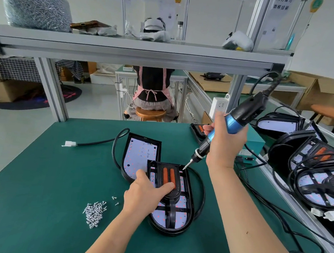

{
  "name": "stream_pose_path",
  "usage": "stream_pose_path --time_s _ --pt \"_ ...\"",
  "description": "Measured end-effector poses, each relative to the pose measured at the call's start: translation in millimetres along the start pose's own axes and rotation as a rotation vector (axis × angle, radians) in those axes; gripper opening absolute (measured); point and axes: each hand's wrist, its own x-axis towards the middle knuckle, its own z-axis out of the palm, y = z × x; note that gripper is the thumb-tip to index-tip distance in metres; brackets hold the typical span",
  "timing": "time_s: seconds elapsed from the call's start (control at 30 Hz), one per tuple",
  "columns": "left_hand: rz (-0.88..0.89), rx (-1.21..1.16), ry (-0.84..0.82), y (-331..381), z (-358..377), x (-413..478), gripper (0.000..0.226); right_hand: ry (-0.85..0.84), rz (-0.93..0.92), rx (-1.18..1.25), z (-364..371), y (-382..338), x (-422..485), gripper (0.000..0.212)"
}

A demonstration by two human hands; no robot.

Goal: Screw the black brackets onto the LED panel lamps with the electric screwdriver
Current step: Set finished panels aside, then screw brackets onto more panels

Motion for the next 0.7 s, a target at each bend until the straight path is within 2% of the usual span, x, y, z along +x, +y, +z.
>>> stream_pose_path --time_s 0.17,0.53,0.7 --pt "0.009 0.000 0.005 0.1 0.2 -0.6 0.063 -0.052 0.027 -0.066 2.3 16.0 5.5 0.030" --pt "0.022 -0.007 0.018 -0.7 0.9 -0.1 0.060 -0.041 0.082 -0.057 -1.5 30.4 7.8 0.029" --pt "0.021 -0.001 0.019 0.5 1.6 0.5 0.061 -0.129 0.068 -0.107 1.7 33.2 7.0 0.029"
